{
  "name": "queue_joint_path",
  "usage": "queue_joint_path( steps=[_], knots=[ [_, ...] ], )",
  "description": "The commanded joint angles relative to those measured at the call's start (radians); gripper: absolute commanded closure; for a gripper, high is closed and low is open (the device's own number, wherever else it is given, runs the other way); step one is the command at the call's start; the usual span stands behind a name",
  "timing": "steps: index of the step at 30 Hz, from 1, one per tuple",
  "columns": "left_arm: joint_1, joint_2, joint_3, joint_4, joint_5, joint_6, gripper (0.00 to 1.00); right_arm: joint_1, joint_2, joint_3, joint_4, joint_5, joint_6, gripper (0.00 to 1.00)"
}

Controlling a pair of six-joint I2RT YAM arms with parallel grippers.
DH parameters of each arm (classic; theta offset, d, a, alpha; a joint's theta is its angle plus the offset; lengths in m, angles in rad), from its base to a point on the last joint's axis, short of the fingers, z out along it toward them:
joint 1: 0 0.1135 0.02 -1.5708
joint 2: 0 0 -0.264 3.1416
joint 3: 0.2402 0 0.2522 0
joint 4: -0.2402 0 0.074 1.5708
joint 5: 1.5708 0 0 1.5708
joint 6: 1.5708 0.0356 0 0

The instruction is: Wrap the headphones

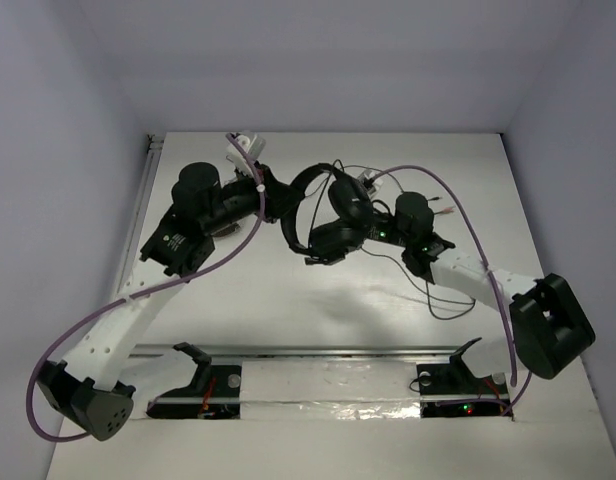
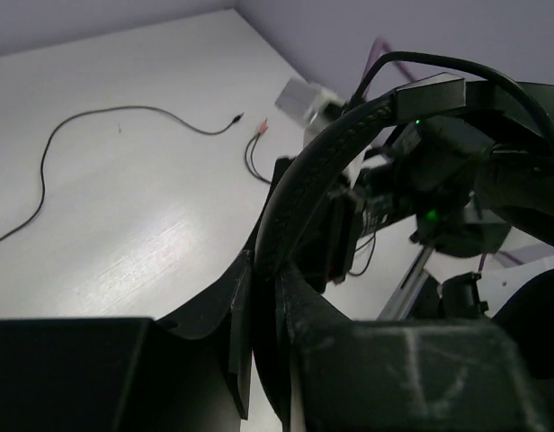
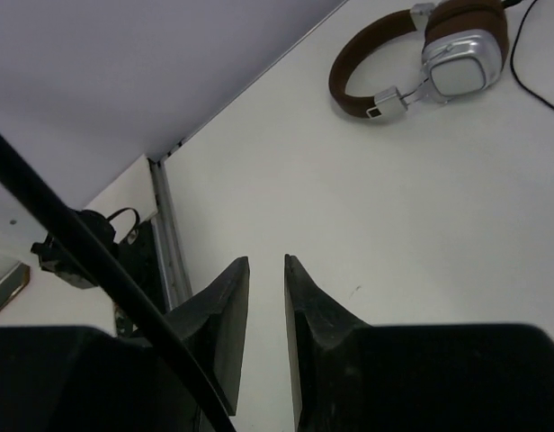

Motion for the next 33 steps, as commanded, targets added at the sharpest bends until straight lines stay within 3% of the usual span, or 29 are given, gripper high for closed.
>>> queue_joint_path(
  steps=[1, 6, 13, 22, 23, 26, 30, 33],
  knots=[
    [0.009, 0.001, 0.095, 0.129, -0.004, -0.087, 1.0, -0.004, 0.007, -0.059, 0.221, -0.07, 0.083, 0.72],
    [0.04, 0.021, 0.133, 0.132, -0.122, -0.171, 1.0, -0.004, 0.044, -0.134, 0.311, -0.096, 0.168, 0.72],
    [0.052, 0.05, 0.141, 0.204, -0.301, -0.322, 1.0, -0.004, 0.034, -0.278, 0.302, -0.019, 0.234, 0.72],
    [0.072, 0.089, 0.086, 0.281, -0.513, -0.414, 1.0, 0.129, -0.009, -0.366, 0.146, 0.114, 0.242, 0.77],
    [0.081, 0.095, 0.084, 0.287, -0.545, -0.42, 1.0, 0.175, -0.011, -0.367, 0.105, 0.131, 0.245, 0.79],
    [0.081, 0.142, 0.082, 0.327, -0.621, -0.44, 1.0, 0.267, 0.003, -0.353, 0.054, 0.172, 0.277, 1.0],
    [0.081, 0.213, 0.125, 0.246, -0.745, -0.387, 1.0, 0.417, -0.038, -0.307, -0.089, 0.256, 0.297, 1.0],
    [0.072, 0.217, 0.106, 0.194, -0.845, -0.333, 1.0, 0.464, -0.121, -0.246, -0.268, 0.332, 0.285, 1.0]
  ],
)
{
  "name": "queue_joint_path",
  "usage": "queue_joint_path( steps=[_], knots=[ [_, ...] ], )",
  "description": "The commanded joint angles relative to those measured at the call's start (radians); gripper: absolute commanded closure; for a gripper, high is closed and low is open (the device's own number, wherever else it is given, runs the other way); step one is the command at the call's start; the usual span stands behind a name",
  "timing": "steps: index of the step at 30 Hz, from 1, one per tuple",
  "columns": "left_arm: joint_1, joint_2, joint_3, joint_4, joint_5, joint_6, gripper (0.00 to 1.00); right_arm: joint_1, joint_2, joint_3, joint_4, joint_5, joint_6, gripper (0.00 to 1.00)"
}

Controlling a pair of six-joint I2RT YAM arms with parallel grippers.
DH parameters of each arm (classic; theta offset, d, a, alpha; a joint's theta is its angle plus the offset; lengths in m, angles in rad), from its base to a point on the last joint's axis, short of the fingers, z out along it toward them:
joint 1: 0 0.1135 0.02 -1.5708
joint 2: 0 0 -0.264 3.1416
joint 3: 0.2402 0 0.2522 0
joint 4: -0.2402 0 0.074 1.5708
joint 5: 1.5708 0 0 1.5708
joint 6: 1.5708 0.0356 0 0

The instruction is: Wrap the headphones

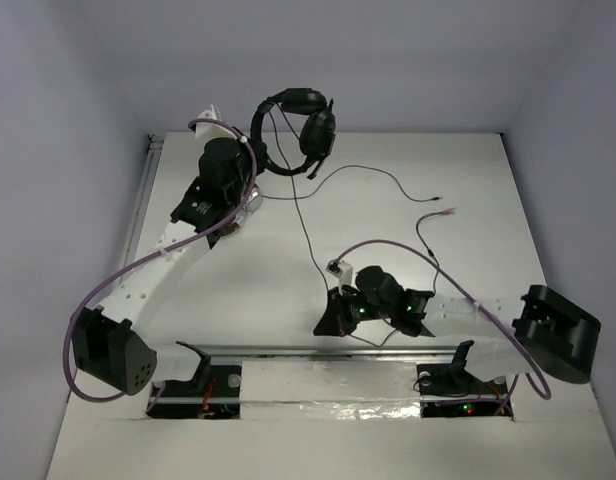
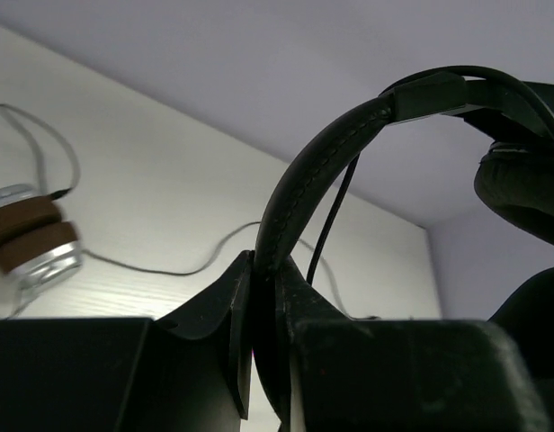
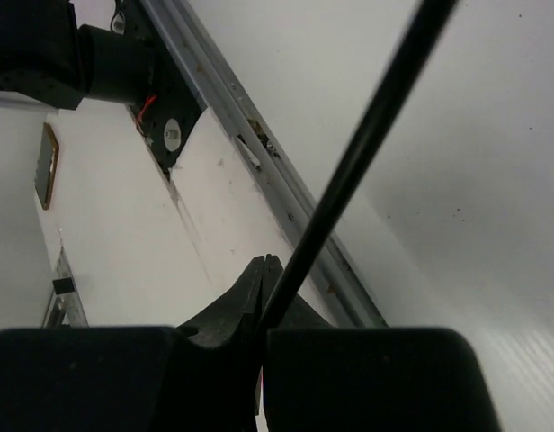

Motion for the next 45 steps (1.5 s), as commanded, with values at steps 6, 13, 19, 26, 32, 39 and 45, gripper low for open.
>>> queue_joint_path(
  steps=[6, 13, 19, 26, 32, 39, 45],
  knots=[
    [-0.047, -0.017, -0.02, -0.143, -0.275, 0.138, 1.0, 0.075, -0.261, 0.276, -0.58, 0.213, -0.084, 1.0],
    [-0.148, 0.058, -0.08, -0.312, -0.354, 0.204, 1.0, 0.075, -0.348, 0.495, -0.875, 0.324, -0.175, 1.0],
    [-0.283, 0.156, -0.06, -0.416, -0.447, 0.227, 1.0, 0.075, -0.301, 0.687, -0.989, 0.358, -0.224, 1.0],
    [-0.294, 0.201, -0.034, -0.415, -0.364, 0.204, 1.0, 0.075, -0.229, 0.776, -1.02, 0.236, -0.25, 1.0],
    [-0.132, 0.132, -0.031, -0.297, -0.032, 0.169, 1.0, 0.084, -0.255, 0.591, -0.905, 0.143, -0.203, 1.0],
    [-0.073, 0.148, -0.016, -0.192, 0.184, 0.111, 1.0, 0.135, -0.181, 0.52, -0.742, 0.109, -0.148, 1.0],
    [-0.169, 0.204, -0.033, -0.203, 0.043, 0.135, 1.0, 0.166, -0.106, 0.627, -0.676, 0.111, -0.149, 1.0]
  ],
)
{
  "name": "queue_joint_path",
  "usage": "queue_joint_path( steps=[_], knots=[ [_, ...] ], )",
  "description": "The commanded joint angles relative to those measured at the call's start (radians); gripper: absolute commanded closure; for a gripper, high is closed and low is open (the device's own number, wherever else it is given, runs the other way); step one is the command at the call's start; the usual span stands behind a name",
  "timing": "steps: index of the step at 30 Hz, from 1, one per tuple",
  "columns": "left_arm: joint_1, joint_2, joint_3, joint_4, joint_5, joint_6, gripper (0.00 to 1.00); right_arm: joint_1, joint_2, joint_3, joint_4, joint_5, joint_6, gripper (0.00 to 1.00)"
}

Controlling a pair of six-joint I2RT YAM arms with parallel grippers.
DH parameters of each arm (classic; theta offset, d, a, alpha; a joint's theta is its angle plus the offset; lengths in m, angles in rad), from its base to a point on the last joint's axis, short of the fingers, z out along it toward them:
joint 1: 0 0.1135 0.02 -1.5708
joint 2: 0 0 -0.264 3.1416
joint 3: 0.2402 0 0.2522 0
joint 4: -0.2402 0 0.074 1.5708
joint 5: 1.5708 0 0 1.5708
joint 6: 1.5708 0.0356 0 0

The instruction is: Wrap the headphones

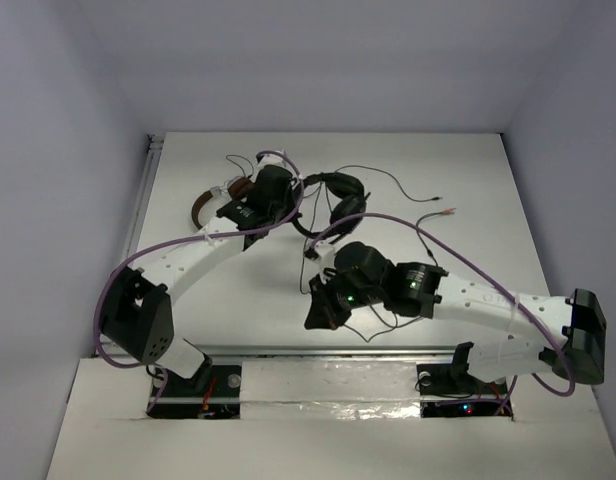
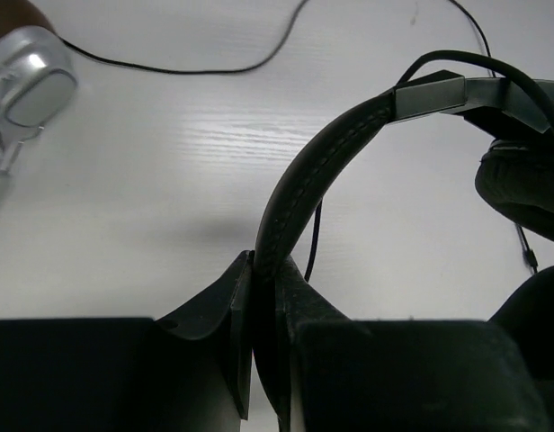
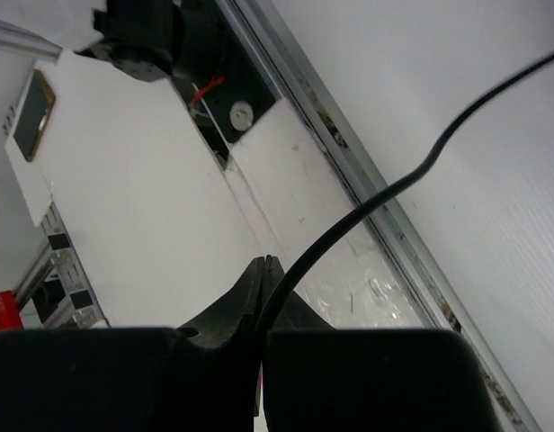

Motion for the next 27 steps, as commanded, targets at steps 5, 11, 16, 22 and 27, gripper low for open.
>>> queue_joint_path(
  steps=[5, 11, 16, 22, 27],
  knots=[
    [-0.075, -0.002, -0.044, 0.045, -0.079, -0.008, 1.0, 0.009, 0.014, 0.207, 0.04, 0.067, -0.047, 1.0],
    [-0.084, -0.073, -0.133, 0.023, -0.107, 0.011, 1.0, 0.009, -0.046, 0.238, -0.031, 0.253, -0.071, 1.0],
    [-0.118, -0.117, -0.187, -0.02, -0.11, 0.02, 1.0, -0.004, -0.076, 0.257, -0.081, 0.407, -0.108, 1.0],
    [-0.118, -0.214, -0.228, -0.075, -0.116, 0.023, 1.0, -0.053, -0.107, 0.277, -0.135, 0.523, -0.162, 1.0],
    [-0.118, -0.258, -0.202, -0.12, -0.106, 0.073, 1.0, -0.137, -0.098, 0.26, -0.118, 0.494, -0.188, 1.0]
  ],
)
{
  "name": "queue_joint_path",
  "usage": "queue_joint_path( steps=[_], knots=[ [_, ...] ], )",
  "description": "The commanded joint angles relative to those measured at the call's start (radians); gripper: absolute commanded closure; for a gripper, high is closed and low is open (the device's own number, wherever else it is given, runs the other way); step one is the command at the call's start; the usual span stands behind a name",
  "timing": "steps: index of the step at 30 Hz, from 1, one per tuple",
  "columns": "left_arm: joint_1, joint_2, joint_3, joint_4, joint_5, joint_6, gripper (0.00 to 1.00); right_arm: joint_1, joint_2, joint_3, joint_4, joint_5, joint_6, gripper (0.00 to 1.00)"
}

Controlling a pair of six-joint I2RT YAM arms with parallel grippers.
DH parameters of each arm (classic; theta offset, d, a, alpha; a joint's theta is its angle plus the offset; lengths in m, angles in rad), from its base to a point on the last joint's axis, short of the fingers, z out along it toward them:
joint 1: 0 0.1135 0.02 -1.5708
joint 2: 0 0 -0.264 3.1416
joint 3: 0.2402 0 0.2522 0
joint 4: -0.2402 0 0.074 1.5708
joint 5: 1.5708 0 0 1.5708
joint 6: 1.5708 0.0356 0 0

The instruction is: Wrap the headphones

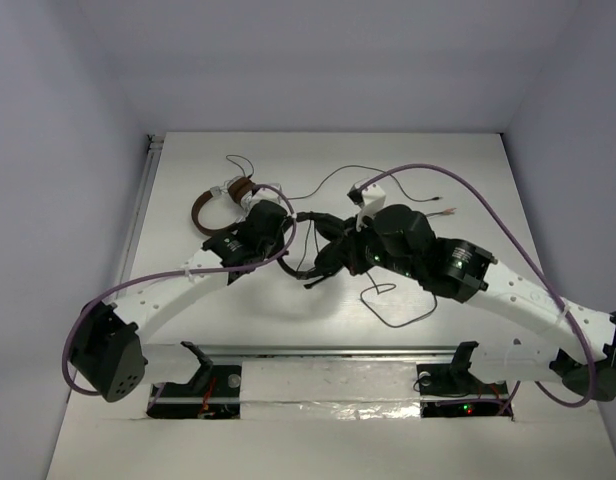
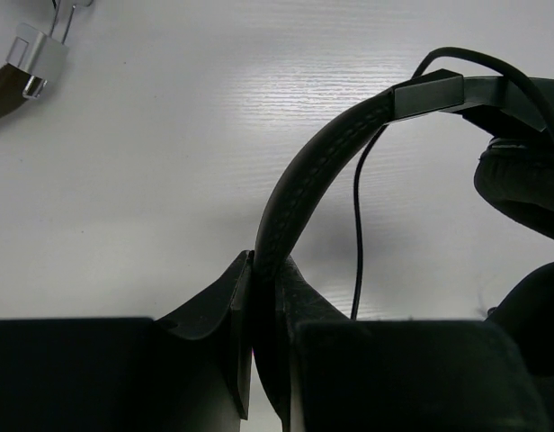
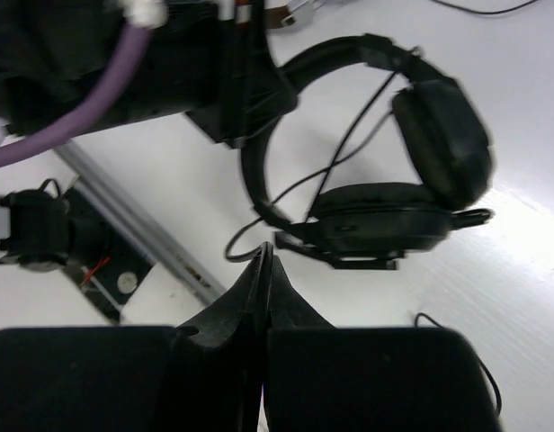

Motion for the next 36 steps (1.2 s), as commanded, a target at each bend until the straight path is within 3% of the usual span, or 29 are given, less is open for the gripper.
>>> queue_joint_path(
  steps=[1, 7, 10, 18, 27, 31, 36],
  knots=[
    [0.001, -0.071, 0.032, 0.002, 0.002, 0.04, 1.0, -0.039, -0.002, 0.028, 0.018, 0.043, -0.052, 1.0],
    [-0.01, -0.082, 0.035, -0.052, 0.039, 0.109, 1.0, -0.208, 0.052, 0.021, 0.166, 0.026, -0.133, 1.0],
    [-0.01, -0.094, 0.027, -0.041, 0.104, 0.16, 1.0, -0.232, 0.086, 0.017, 0.28, 0.057, -0.202, 1.0],
    [-0.01, -0.091, 0.102, -0.041, 0.275, 0.248, 1.0, -0.369, 0.214, 0.044, 0.387, 0.096, -0.279, 1.0],
    [0.015, -0.131, 0.206, -0.014, 0.482, 0.24, 1.0, -0.427, 0.302, -0.065, 0.502, -0.173, -0.212, 0.98],
    [0.073, -0.158, 0.246, 0.02, 0.593, 0.217, 1.0, -0.475, 0.271, -0.168, 0.635, -0.505, -0.152, 0.97],
    [0.128, -0.186, 0.283, 0.078, 0.72, 0.17, 1.0, -0.505, 0.253, -0.285, 0.841, -0.753, -0.084, 0.95]
  ],
)
